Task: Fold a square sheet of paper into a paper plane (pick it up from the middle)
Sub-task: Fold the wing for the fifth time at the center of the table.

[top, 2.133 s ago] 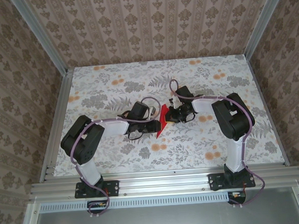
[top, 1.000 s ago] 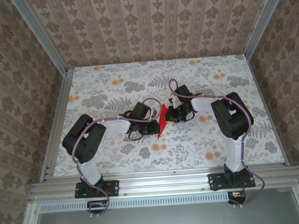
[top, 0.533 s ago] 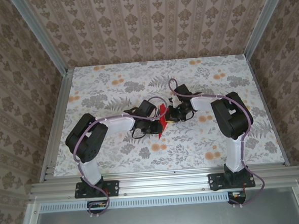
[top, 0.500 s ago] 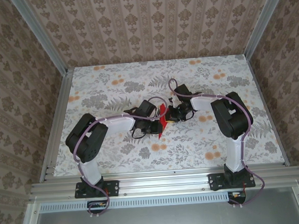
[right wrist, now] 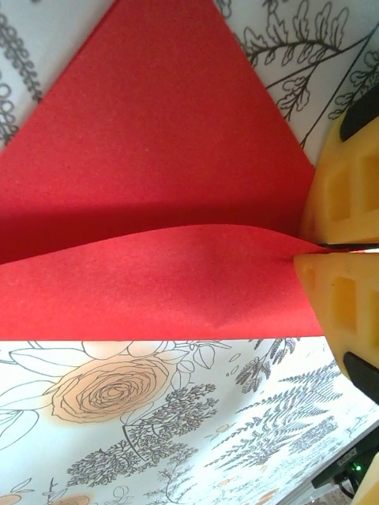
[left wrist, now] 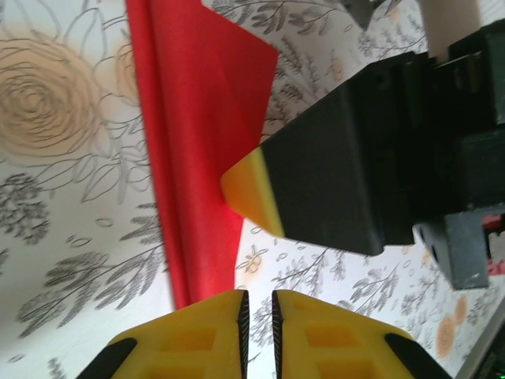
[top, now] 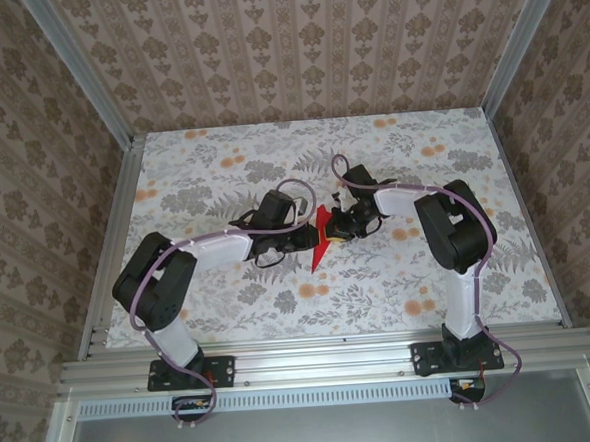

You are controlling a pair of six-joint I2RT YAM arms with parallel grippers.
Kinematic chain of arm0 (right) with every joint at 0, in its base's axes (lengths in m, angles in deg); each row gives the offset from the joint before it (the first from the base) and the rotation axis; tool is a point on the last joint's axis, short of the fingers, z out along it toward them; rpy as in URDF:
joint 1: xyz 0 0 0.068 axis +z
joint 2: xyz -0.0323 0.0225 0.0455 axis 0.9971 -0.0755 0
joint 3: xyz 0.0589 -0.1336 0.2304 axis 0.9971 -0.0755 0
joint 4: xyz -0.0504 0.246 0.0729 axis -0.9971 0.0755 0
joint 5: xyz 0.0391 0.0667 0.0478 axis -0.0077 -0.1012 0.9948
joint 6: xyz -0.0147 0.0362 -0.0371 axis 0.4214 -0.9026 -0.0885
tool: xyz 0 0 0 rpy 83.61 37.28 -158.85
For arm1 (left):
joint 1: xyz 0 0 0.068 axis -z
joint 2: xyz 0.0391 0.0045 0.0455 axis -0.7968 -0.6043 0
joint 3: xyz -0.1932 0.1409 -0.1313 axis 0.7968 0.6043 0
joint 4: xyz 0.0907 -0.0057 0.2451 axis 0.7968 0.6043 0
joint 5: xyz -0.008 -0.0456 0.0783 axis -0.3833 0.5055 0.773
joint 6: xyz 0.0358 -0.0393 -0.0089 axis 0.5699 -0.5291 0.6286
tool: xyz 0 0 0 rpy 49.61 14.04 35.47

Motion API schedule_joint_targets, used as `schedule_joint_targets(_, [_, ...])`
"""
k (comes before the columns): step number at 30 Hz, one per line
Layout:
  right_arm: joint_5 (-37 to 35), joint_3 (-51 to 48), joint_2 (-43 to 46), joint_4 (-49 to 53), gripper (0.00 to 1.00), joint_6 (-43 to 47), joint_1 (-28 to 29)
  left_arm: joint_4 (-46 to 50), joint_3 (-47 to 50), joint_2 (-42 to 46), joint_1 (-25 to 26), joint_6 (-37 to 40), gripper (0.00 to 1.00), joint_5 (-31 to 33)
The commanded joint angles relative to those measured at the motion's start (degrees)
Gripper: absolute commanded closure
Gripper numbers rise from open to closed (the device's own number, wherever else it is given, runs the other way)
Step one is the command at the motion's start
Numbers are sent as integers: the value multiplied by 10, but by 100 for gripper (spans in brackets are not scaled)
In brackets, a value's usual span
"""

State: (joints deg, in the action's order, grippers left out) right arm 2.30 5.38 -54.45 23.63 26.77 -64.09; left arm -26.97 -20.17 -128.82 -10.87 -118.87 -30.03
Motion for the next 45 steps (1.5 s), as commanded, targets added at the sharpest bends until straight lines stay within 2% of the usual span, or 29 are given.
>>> schedule_joint_targets(1, [-132,-19,-64,47,89,6,-5,-42,1,-25,1,-22,83,-23])
schedule_joint_targets(11, [-143,-9,-77,63,88,2,-5,-27,-15,-64,11,-14,86,-28])
schedule_joint_targets(45, [-156,10,-102,86,84,-8,-5,15,-22,-91,19,-1,87,-5])
